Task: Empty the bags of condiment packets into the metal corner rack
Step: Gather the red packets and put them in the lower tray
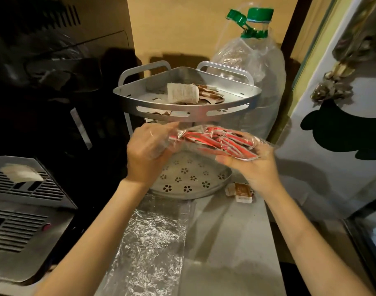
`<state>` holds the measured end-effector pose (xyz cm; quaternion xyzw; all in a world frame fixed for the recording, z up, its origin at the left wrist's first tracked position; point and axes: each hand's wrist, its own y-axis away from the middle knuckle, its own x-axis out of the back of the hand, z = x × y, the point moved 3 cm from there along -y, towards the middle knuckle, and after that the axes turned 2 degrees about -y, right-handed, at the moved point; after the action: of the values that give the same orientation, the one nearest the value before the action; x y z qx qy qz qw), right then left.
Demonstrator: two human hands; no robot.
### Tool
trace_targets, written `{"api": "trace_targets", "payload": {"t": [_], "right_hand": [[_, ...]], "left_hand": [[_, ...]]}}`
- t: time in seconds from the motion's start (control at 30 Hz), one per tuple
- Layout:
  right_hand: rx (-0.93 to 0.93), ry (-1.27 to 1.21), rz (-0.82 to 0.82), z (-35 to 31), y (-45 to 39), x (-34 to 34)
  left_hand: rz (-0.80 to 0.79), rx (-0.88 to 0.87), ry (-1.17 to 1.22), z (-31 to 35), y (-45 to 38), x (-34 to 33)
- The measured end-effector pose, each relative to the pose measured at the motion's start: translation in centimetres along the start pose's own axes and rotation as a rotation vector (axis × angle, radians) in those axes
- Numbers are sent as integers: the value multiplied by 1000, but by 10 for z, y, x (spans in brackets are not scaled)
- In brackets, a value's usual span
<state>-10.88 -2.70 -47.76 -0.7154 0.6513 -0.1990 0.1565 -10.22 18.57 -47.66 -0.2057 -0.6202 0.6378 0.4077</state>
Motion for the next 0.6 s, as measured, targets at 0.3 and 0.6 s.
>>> {"api": "trace_targets", "payload": {"t": [0.3,0.6], "right_hand": [[24,63,47,12,4,9],[-190,67,0,67,1,3]], "left_hand": [[57,121,-191,-10,17,-25],[-103,711,-2,-38,56,-32]]}}
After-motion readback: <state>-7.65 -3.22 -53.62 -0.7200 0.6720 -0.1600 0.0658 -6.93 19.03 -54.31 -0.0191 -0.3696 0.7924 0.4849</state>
